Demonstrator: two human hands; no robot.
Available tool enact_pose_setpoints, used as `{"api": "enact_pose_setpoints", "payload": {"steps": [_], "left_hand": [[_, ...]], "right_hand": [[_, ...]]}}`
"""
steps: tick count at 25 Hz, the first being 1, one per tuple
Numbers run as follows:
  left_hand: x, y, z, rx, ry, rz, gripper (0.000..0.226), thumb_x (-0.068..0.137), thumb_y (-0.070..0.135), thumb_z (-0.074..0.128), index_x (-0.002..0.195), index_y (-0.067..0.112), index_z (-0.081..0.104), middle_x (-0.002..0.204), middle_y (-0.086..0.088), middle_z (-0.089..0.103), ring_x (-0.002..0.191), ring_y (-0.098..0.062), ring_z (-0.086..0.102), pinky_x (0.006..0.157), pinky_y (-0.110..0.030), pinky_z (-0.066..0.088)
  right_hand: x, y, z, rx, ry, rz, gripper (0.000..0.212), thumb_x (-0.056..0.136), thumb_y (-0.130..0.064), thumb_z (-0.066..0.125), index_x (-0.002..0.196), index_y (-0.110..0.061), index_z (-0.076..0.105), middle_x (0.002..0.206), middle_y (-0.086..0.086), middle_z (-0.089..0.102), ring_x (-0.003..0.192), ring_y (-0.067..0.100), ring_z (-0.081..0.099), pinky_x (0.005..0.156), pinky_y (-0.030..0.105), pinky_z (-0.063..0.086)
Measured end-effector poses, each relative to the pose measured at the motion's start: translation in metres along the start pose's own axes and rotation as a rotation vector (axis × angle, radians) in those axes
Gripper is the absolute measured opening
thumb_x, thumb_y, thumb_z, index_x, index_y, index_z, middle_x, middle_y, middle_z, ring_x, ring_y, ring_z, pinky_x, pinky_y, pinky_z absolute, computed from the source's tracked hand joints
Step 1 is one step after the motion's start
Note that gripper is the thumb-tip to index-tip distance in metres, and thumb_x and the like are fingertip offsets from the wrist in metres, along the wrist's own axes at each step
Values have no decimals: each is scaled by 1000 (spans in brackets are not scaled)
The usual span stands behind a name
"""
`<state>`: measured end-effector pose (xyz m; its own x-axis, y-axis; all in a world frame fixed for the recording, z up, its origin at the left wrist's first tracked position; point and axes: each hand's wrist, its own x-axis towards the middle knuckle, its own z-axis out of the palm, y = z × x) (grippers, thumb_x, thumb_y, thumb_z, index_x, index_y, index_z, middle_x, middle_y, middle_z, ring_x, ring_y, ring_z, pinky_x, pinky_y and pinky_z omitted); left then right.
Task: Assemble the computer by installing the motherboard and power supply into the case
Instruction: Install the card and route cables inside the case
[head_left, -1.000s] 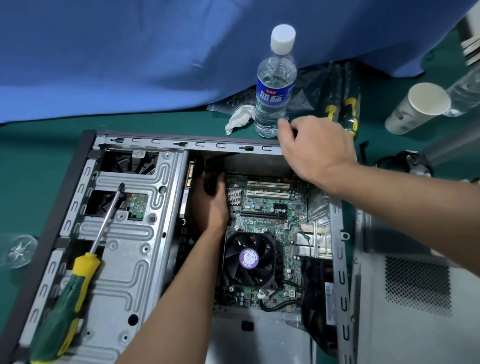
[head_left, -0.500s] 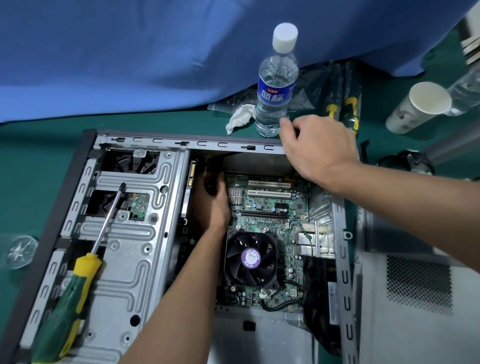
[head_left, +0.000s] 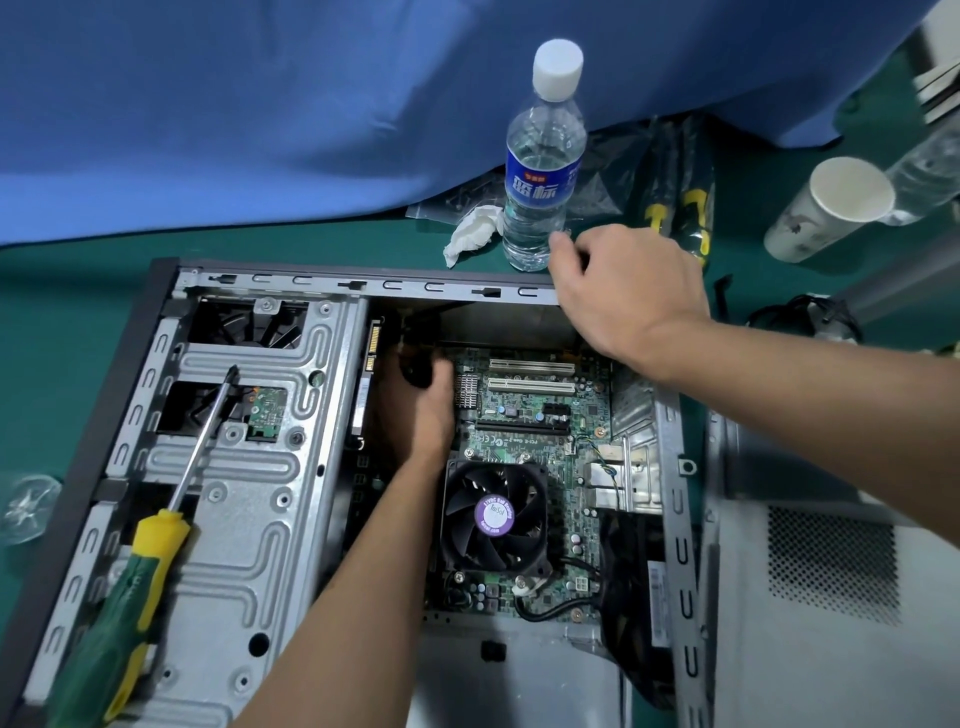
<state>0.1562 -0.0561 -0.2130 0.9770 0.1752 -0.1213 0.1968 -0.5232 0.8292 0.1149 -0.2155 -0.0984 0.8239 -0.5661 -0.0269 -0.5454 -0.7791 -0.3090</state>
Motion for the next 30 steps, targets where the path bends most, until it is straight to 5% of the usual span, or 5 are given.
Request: {"api": "enact_pose_setpoints", "payload": {"steps": [4, 8, 16, 20, 30], "left_hand": [[-6, 4, -7, 88, -20, 27, 9, 83, 27, 60, 78, 24, 53, 60, 18, 46, 58, -10, 44, 53, -8, 32], [-5, 6, -11, 157, -35, 33, 10, 81, 34, 49, 78, 25, 47, 62, 14, 43, 69, -18, 43, 62, -25, 28], [-2, 0, -1, 40, -15, 0, 32, 94, 25, 65, 116, 2, 67, 114, -15, 70, 105, -26, 64, 73, -12, 31], [-2, -1, -1, 2, -13, 29, 37, 93, 27, 67, 121, 2, 63, 118, -12, 68, 100, -17, 60, 77, -2, 29], [4, -12, 5, 20, 20, 96, 28, 96, 27, 63, 109, 4, 69, 110, -14, 71, 101, -27, 65, 73, -12, 29]], "right_hand": [[-1, 1, 0, 0, 3, 4, 54, 100, -49, 28, 64, -16, 51, 61, 2, 55, 63, 29, 54, 65, 35, 36], [0, 1, 0, 2, 7, 2, 53, 100, -49, 29, 62, -17, 49, 60, 1, 52, 59, 27, 50, 63, 34, 34], [0, 2, 0, -4, 6, 2, 53, 101, -49, 28, 62, -17, 48, 60, 1, 53, 59, 26, 50, 62, 34, 33], [0, 1, 1, -6, 9, 0, 53, 100, -49, 29, 62, -17, 48, 60, 0, 51, 59, 27, 48, 62, 34, 33], [2, 2, 3, -6, 14, -1, 54, 100, -50, 28, 68, -16, 56, 61, 1, 54, 63, 30, 52, 64, 35, 34]]}}
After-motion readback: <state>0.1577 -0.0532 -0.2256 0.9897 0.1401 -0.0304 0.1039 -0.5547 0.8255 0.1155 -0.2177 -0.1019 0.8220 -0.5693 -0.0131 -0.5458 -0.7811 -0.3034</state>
